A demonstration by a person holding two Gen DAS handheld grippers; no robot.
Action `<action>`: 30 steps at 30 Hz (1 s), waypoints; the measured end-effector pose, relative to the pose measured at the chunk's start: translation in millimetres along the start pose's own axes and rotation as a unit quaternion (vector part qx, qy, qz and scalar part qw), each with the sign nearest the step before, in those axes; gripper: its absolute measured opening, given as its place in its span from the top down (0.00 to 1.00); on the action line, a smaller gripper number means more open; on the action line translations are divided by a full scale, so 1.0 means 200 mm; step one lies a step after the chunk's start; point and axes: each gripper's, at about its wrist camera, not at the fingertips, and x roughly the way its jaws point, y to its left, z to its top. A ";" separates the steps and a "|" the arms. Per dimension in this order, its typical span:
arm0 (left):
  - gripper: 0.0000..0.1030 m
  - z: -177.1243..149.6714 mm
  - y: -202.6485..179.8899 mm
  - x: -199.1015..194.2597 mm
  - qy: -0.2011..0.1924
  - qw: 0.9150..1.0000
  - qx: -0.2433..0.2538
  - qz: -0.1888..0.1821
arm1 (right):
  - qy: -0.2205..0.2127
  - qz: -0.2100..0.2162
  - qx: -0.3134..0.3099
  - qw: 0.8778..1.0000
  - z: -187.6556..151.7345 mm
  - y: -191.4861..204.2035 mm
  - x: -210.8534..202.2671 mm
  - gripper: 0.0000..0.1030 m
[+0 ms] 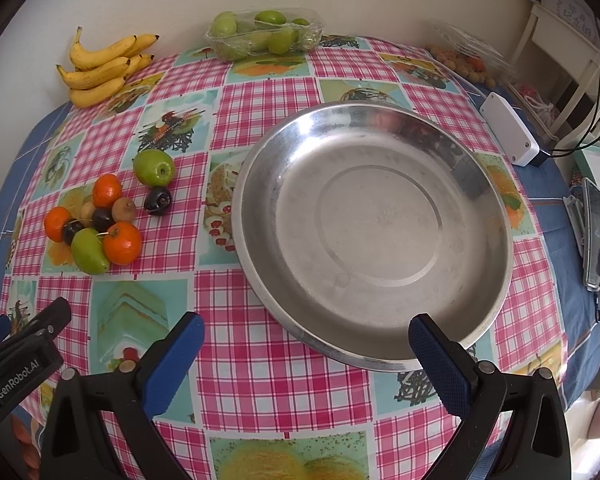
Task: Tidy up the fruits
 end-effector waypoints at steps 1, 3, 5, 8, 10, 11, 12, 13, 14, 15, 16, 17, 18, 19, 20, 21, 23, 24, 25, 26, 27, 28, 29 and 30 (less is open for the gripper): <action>0.00 0.00 0.00 0.00 0.000 1.000 0.000 0.000 | 0.000 0.000 0.000 1.000 0.00 0.00 0.00 0.00; 0.00 0.00 0.00 0.00 0.000 1.000 -0.001 0.000 | 0.000 0.000 0.000 1.000 0.00 0.00 0.00 0.00; 0.00 0.00 0.00 0.00 0.001 1.000 -0.002 0.001 | 0.001 0.000 0.000 1.000 0.00 0.00 0.00 0.00; 0.00 0.00 0.00 0.00 0.001 1.000 -0.002 0.002 | 0.001 0.000 -0.001 1.000 0.00 0.00 0.00 0.00; 0.00 0.00 0.00 0.00 0.001 1.000 -0.001 0.002 | 0.001 0.000 0.000 1.000 0.00 0.00 0.00 0.00; 0.00 0.00 0.00 0.01 0.001 1.000 -0.002 0.002 | 0.001 0.000 0.000 1.000 0.00 0.00 0.00 0.00; 0.00 0.00 0.00 0.01 0.001 1.000 -0.002 0.002 | 0.002 -0.001 0.000 1.000 0.00 0.00 0.00 0.00; 0.00 0.00 0.00 0.01 0.001 1.000 -0.002 0.003 | 0.002 -0.001 0.000 1.000 0.00 0.00 0.00 0.00; 0.00 0.00 0.00 0.00 0.001 1.000 -0.001 0.002 | 0.002 0.000 0.000 1.000 0.00 0.00 0.00 0.00; 0.00 0.00 0.00 0.00 0.000 1.000 -0.001 0.002 | 0.002 -0.001 0.000 1.000 0.00 0.00 0.00 0.00; 0.00 0.00 0.00 0.00 -0.001 1.000 0.000 0.002 | 0.003 -0.001 0.000 1.000 0.00 0.00 0.00 0.00; 0.00 0.00 0.00 0.00 -0.002 1.000 0.001 0.002 | 0.003 0.000 0.000 1.000 0.00 0.00 0.00 0.00; 0.00 0.00 0.00 0.00 -0.003 1.000 0.002 0.002 | 0.003 0.000 -0.001 1.000 0.00 0.00 0.00 0.00; 0.00 0.00 -0.01 0.00 -0.004 1.000 0.003 0.002 | 0.003 0.000 -0.001 1.000 0.00 0.00 0.00 0.00; 0.00 0.00 -0.01 0.00 -0.004 1.000 0.003 0.002 | 0.003 0.000 -0.001 1.000 0.00 0.00 0.00 0.00; 0.00 0.00 -0.01 0.00 -0.004 1.000 0.004 0.002 | 0.003 0.000 -0.001 1.000 0.00 0.00 0.00 0.00; 0.00 0.00 -0.01 0.00 -0.003 1.000 0.005 0.002 | 0.003 0.000 -0.001 1.000 0.00 0.00 0.00 0.00; 0.00 0.00 -0.01 0.00 -0.004 1.000 0.005 0.003 | 0.003 -0.001 -0.001 1.000 0.00 0.00 0.00 0.00; 0.00 0.00 -0.01 0.00 -0.004 1.000 0.005 0.003 | 0.003 -0.001 -0.001 1.000 0.00 0.00 0.00 0.00; 0.00 0.00 -0.01 0.00 -0.004 1.000 0.004 0.002 | 0.003 -0.001 -0.001 1.000 0.00 0.00 0.00 0.00; 0.00 0.00 -0.01 0.00 -0.003 1.000 0.004 0.003 | 0.003 0.000 -0.001 1.000 0.00 0.00 0.00 0.00; 0.00 0.00 -0.01 0.00 -0.003 1.000 0.004 0.003 | 0.003 0.000 -0.001 1.000 0.00 0.00 0.00 0.00; 0.00 0.00 -0.01 0.00 -0.003 1.000 0.005 0.003 | 0.003 0.000 -0.001 1.000 0.00 0.00 0.00 0.00; 0.00 0.00 -0.01 0.00 -0.003 1.000 0.005 0.003 | 0.003 0.000 0.000 1.000 0.00 0.00 0.00 0.00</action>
